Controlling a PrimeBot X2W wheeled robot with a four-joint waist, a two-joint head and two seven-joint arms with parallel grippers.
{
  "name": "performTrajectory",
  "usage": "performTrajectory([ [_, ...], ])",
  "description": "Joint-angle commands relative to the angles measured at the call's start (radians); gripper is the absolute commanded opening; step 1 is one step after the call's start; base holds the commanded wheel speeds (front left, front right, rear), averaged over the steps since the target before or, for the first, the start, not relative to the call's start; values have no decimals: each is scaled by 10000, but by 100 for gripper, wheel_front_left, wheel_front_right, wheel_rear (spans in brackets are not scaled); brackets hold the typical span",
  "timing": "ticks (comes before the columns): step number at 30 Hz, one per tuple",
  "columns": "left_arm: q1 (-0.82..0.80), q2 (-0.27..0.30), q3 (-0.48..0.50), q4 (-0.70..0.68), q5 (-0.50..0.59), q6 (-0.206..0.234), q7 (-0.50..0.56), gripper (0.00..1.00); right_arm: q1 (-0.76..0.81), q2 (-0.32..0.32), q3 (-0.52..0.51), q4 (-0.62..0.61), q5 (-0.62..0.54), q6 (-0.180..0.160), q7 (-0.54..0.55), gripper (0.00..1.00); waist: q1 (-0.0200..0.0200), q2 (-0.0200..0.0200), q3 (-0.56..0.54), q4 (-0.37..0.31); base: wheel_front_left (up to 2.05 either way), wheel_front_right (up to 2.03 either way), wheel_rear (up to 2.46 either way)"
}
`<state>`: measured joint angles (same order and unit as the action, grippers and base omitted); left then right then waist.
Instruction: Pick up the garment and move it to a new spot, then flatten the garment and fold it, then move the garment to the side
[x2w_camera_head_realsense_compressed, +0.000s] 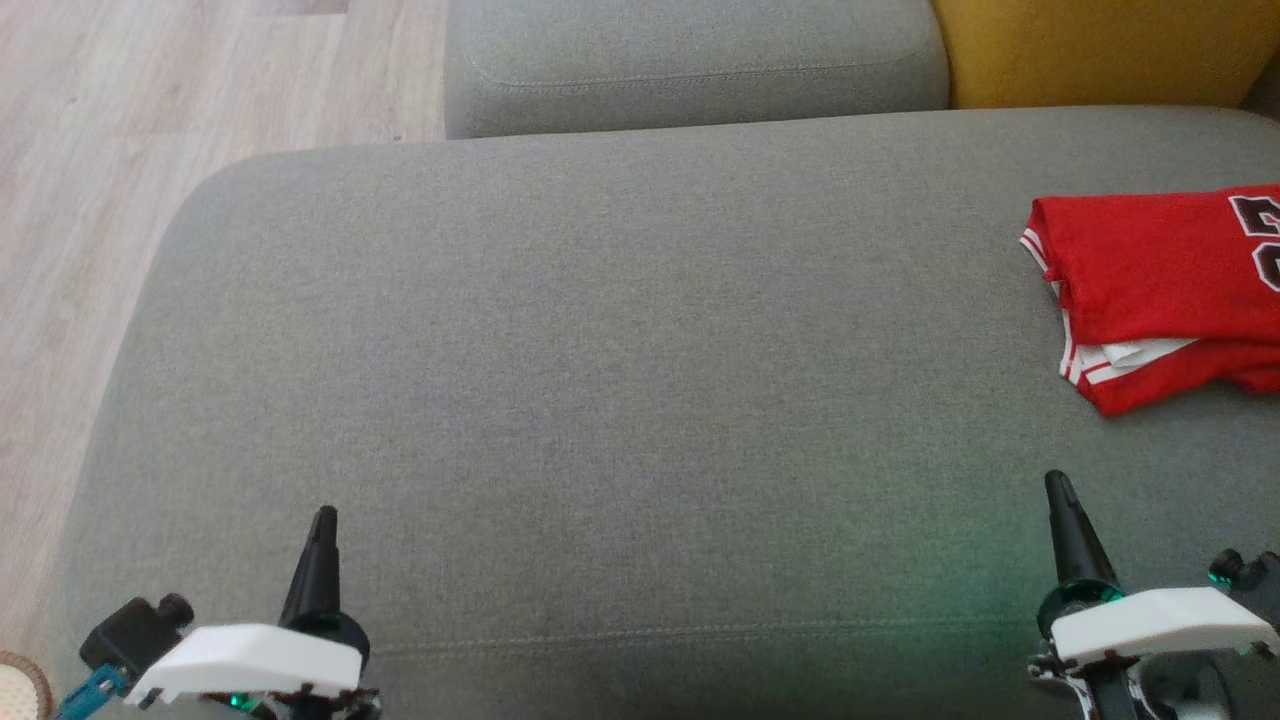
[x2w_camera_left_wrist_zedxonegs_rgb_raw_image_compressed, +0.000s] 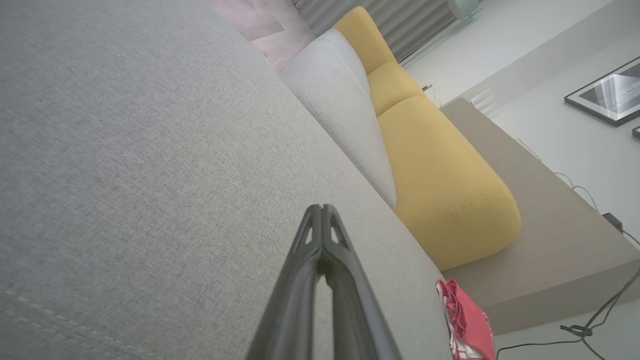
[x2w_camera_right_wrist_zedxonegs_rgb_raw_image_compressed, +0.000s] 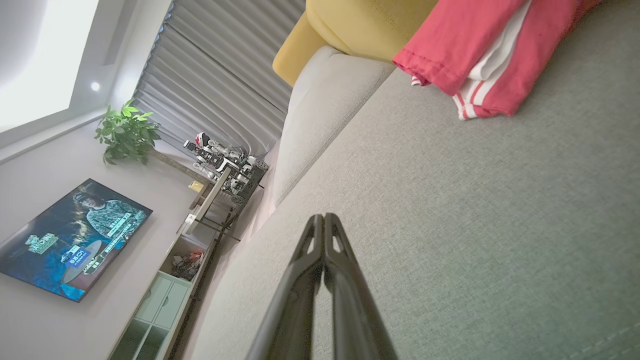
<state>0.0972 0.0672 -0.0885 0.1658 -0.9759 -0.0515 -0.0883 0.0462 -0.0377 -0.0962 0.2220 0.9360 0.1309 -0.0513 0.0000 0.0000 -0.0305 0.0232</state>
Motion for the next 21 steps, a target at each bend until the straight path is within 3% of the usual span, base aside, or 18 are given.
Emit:
performTrajectory([
  [1,-573,183,277,-255,-291,-89,83,0,-628,-81,61,-285,306,0,102,0,0,0,8,-5,0,0,0],
  [21,-1114,184,749,131,-2720,-354,662,0,-972,-98,-29,-92,2724,-1,684,0,0,0,131,-91,0,0,0],
])
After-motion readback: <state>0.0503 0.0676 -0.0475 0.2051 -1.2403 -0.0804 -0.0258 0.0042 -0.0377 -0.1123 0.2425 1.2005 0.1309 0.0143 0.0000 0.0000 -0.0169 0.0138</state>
